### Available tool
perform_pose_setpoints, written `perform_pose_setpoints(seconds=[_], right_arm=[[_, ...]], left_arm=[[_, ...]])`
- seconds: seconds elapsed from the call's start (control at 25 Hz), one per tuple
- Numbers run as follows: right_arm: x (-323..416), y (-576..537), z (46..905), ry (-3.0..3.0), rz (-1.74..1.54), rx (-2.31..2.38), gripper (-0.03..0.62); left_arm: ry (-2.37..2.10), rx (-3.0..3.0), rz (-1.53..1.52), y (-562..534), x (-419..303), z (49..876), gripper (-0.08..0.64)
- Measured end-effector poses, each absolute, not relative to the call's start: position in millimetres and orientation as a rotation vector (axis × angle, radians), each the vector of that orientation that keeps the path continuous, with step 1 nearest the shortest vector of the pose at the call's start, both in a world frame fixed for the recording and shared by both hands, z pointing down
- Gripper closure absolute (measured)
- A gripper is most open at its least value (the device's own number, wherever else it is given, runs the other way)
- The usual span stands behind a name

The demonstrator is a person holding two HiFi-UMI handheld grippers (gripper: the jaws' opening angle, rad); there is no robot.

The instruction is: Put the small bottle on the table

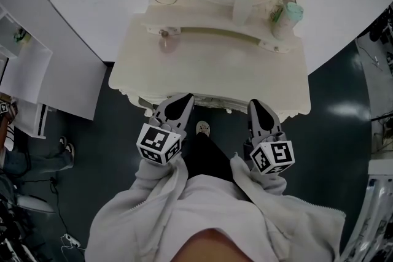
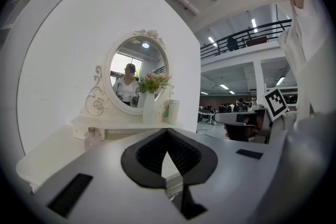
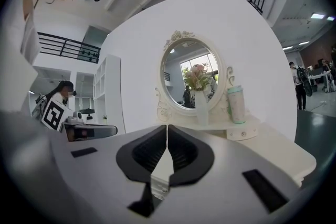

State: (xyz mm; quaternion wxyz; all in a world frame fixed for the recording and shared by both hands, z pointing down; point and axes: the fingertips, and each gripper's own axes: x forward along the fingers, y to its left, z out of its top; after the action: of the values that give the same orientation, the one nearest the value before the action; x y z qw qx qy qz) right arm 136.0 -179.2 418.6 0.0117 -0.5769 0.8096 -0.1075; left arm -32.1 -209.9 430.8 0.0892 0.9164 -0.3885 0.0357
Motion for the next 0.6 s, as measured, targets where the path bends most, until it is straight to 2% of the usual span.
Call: perform_pose_setpoints(seconds=[0.6], right_arm=[[132.3, -184.0, 423.4, 2.543, -0.362, -1.799, 0.555]], left_arm=[[-1.143, 2.722, 0.112, -211.5, -29.7, 435.3, 0.545]])
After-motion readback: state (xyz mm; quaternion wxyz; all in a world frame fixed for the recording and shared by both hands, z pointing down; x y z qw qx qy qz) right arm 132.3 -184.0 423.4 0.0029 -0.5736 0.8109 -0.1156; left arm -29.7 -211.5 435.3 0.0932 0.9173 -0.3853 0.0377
